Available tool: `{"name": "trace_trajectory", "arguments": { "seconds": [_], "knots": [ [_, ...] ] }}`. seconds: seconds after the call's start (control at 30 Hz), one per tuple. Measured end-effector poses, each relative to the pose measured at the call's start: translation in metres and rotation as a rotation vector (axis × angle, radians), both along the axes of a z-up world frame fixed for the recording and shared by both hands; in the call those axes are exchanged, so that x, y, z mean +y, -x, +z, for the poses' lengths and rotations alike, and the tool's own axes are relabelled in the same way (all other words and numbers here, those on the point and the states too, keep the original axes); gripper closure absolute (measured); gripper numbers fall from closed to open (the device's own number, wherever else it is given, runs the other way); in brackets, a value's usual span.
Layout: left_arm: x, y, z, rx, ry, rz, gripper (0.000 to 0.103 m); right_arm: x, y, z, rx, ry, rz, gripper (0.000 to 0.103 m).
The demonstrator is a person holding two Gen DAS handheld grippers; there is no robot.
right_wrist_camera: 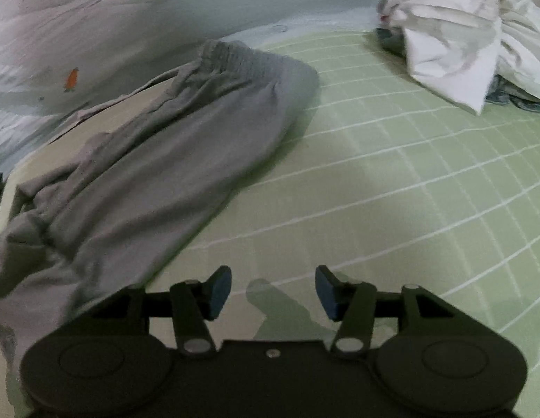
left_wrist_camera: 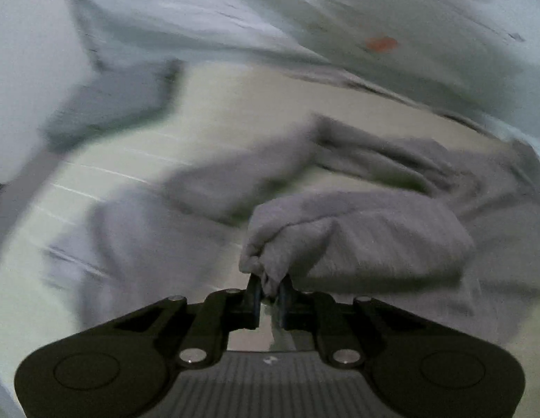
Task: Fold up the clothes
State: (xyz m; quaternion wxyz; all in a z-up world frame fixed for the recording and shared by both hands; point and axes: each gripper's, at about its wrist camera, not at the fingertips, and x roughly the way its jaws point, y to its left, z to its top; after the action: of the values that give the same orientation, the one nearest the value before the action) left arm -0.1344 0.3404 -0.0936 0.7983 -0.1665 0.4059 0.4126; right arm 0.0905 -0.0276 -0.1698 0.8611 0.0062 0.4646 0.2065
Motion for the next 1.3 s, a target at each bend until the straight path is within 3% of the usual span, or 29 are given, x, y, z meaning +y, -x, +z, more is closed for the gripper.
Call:
{"name": "trace_trajectory", "arguments": {
  "seconds": [0.07,0.13,0.17,0.23,0.5,0.63,0.73,0.83,0.93,1.07,1.13,1.17,1.2,1.23,1.3],
  "knots": [
    [0.020,0.019,0.005,0.043,-0.068,0.102,0.102,0.008,0.008,0.001,0.000,0.000,0.018,0.049],
    [0.039,0.036,0.007,0.082,-0.095,0.185,0.100,0.012,0.007,0.002,0.002,0.001,0.035,0.049],
    [0.046,0.046,0.008,0.066,-0.072,0.198,0.098,0.014,0.007,0.002,0.003,0.003,0.040,0.049],
    [0.051,0.062,0.012,-0.006,-0.015,0.198,0.079,0.018,0.008,0.001,0.006,0.009,0.047,0.049],
    [-0.006,0.039,-0.004,-0.128,0.166,-0.038,0.033,0.027,-0.001,0.003,0.010,0.019,0.036,0.045],
    [-0.034,0.000,-0.011,-0.132,0.206,-0.181,0.025,0.028,-0.005,0.003,0.015,0.034,0.074,0.043],
    [-0.046,-0.027,-0.020,-0.085,0.167,-0.178,0.020,0.027,-0.007,0.003,0.015,0.049,0.099,0.042],
    [-0.040,-0.048,-0.029,-0.045,0.160,-0.110,0.020,0.020,-0.015,0.007,0.010,0.035,0.096,0.034],
    [-0.026,-0.057,-0.040,-0.026,0.201,-0.055,0.020,0.014,-0.036,0.010,-0.010,-0.012,0.087,0.028],
    [-0.014,-0.058,-0.050,-0.012,0.231,0.014,0.025,0.018,-0.079,0.007,-0.036,-0.057,0.040,0.025],
    [-0.010,-0.055,-0.051,-0.019,0.245,0.022,0.050,0.025,-0.102,0.002,-0.033,-0.079,0.023,0.025],
    [-0.008,-0.053,-0.052,-0.020,0.247,0.024,0.055,0.030,-0.114,-0.001,-0.029,-0.090,0.017,0.025],
    [-0.007,-0.053,-0.052,-0.017,0.243,0.028,0.063,0.035,-0.124,-0.004,-0.023,-0.102,0.011,0.032],
    [-0.005,-0.053,-0.052,-0.014,0.239,0.032,0.068,0.039,-0.132,-0.006,-0.013,-0.117,0.006,0.044],
    [-0.001,-0.053,-0.051,-0.018,0.244,0.035,0.076,0.046,-0.143,-0.009,-0.010,-0.138,0.005,0.052]
  ]
}}
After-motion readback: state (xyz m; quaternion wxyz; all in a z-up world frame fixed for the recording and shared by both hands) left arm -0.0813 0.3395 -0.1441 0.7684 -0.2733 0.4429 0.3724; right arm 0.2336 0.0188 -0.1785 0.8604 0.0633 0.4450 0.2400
